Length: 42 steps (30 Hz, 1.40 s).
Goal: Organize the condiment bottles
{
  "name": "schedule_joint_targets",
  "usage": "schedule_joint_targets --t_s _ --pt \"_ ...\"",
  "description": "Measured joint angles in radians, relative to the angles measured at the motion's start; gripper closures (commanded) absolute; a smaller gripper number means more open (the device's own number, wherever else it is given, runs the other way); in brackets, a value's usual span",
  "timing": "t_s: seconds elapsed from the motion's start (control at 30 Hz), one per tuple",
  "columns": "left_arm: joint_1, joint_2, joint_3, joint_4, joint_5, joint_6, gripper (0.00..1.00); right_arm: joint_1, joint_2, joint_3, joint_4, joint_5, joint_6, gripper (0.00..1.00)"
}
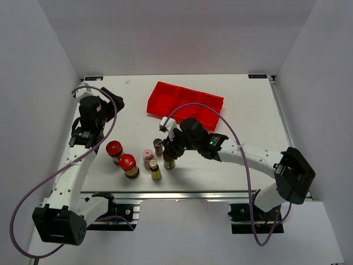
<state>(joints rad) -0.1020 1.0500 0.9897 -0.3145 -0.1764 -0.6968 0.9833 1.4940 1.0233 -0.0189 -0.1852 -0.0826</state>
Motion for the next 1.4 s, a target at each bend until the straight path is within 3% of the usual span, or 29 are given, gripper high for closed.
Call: schedule_joint_targets --t_s 0.17,0.53,0.9,1.07,1.4 --pt "0.000 0.000 0.000 0.000 -0.001 0.000 0.02 0.001 -0.007 0.000 -0.006 0.026 0.012 0.75" --pt "0.000 0.000 0.000 0.000 -0.001 0.000 0.02 -0.039 -0.063 0.024 -0.093 0.307 0.068 0.79" --pt "0.000 0.002 0.000 0.000 0.000 0.000 0.02 -0.404 -0.061 0.171 -0.121 0.332 0.127 0.81" --pt "0.000 0.005 0.000 0.000 0.002 0.000 0.02 -0.470 0.017 0.296 -0.115 0.304 0.127 0.81" --pt "0.000 0.020 0.000 0.000 0.004 0.000 0.02 -0.581 0.160 0.354 -0.111 0.259 0.135 0.81"
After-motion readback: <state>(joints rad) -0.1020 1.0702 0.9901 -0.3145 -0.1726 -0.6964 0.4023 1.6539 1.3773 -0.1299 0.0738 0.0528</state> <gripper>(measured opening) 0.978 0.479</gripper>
